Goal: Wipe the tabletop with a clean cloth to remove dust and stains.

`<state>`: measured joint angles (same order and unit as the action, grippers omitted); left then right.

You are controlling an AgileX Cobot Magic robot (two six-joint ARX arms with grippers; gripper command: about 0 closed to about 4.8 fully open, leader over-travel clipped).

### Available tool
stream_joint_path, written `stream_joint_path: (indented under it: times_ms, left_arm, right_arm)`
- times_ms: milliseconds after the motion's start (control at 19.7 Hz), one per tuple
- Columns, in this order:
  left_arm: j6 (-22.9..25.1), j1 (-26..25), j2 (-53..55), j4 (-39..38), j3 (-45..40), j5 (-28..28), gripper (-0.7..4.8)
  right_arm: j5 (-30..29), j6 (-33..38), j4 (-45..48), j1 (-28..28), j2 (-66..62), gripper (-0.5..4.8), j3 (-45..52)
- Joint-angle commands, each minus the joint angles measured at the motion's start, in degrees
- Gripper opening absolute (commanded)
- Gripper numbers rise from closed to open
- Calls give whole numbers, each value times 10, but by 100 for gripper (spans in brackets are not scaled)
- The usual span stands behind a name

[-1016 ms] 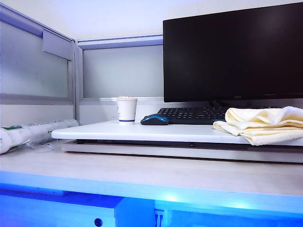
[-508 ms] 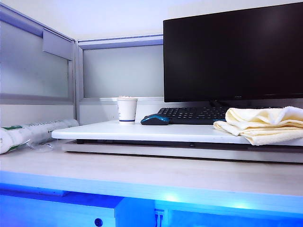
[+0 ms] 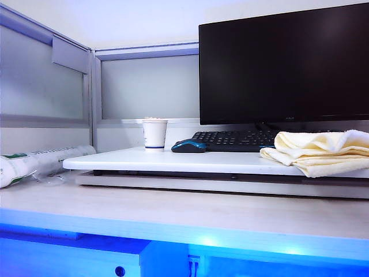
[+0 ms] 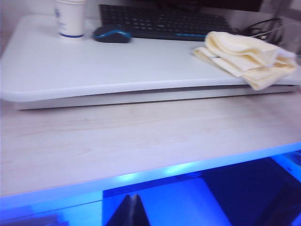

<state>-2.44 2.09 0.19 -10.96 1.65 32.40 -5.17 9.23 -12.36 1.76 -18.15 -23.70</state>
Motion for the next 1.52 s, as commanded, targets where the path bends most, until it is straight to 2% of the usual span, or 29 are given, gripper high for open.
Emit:
stream_joint_path:
  times_ms: [51, 203, 305, 559, 813, 1016, 1270, 1524]
  left_arm:
    - [-2, 0, 0, -17, 2, 35, -6]
    - [-2, 0, 0, -17, 2, 37, -6]
    - [-2, 0, 0, -17, 2, 37, -6]
    - [-2, 0, 0, -17, 1, 37, -6]
    - [-2, 0, 0, -17, 1, 39, -6]
    - [-2, 0, 0, -17, 1, 38, -6]
    - [-2, 0, 0, -17, 1, 38, -6]
    - [-2, 0, 0, -17, 1, 38, -6]
  right_arm:
    - [-2, 2, 41, 0, -51, 317, -31]
    - [-12, 3, 41, 0, -107, 342, -69]
    - [-12, 14, 41, 0, -152, 396, -96]
    - [-10, 15, 52, -2, -273, 479, -142]
    - [-30, 32, 67, -53, -427, 479, -214]
    - [-96, 60, 64, -111, -545, 479, -308]
    - [-113, 60, 46, -117, -657, 479, -386]
    - [-115, 62, 32, -116, -733, 479, -409]
